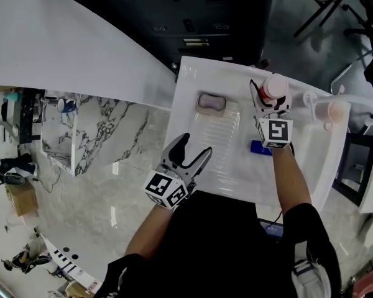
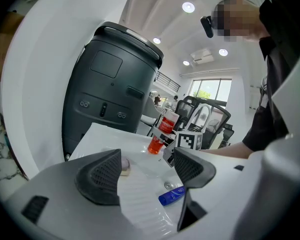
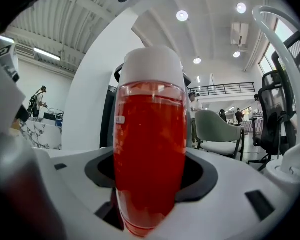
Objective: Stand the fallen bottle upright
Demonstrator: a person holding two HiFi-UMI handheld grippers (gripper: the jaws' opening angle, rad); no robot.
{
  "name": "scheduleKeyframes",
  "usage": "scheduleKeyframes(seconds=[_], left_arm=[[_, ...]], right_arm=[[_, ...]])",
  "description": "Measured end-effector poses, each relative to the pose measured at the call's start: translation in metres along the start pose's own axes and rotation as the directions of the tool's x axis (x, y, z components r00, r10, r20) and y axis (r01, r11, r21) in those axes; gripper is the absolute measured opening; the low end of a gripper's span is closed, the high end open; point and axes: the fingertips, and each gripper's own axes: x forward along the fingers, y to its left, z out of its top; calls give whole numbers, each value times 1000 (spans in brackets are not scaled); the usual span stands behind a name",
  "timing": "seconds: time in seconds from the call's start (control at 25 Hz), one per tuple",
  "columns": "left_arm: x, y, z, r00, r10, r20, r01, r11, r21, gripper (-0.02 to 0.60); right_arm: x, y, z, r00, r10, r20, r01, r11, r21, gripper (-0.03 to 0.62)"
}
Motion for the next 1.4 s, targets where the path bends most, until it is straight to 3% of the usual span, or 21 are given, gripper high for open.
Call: scheduleKeyframes(seconds=[0.2, 0.44, 0.76, 0.92, 1.4], left_arm=[[-2, -5, 0, 1000, 4, -4, -4, 1000, 11, 345], [-7, -5, -4, 1000, 13, -4, -13, 1000, 7, 345], [-7, -13, -4, 1000, -5, 6, 5, 1000, 9, 345], [-9, -14, -2, 1000, -8, 15, 8, 1000, 11, 345], [-11, -14, 1, 999, -30, 32, 29, 999, 26, 345]], right_arm=[[3, -6, -1, 1000, 4, -7, -5, 999, -32, 293], [3, -28, -3, 999, -48, -16, 48, 999, -20, 293], [3, -26, -4, 998, -35, -43, 34, 999, -23, 298], [-2, -21, -6, 998, -8, -68, 8, 1000, -3, 345], [-52, -23, -28, 988, -59, -145, 63, 998, 21, 348]])
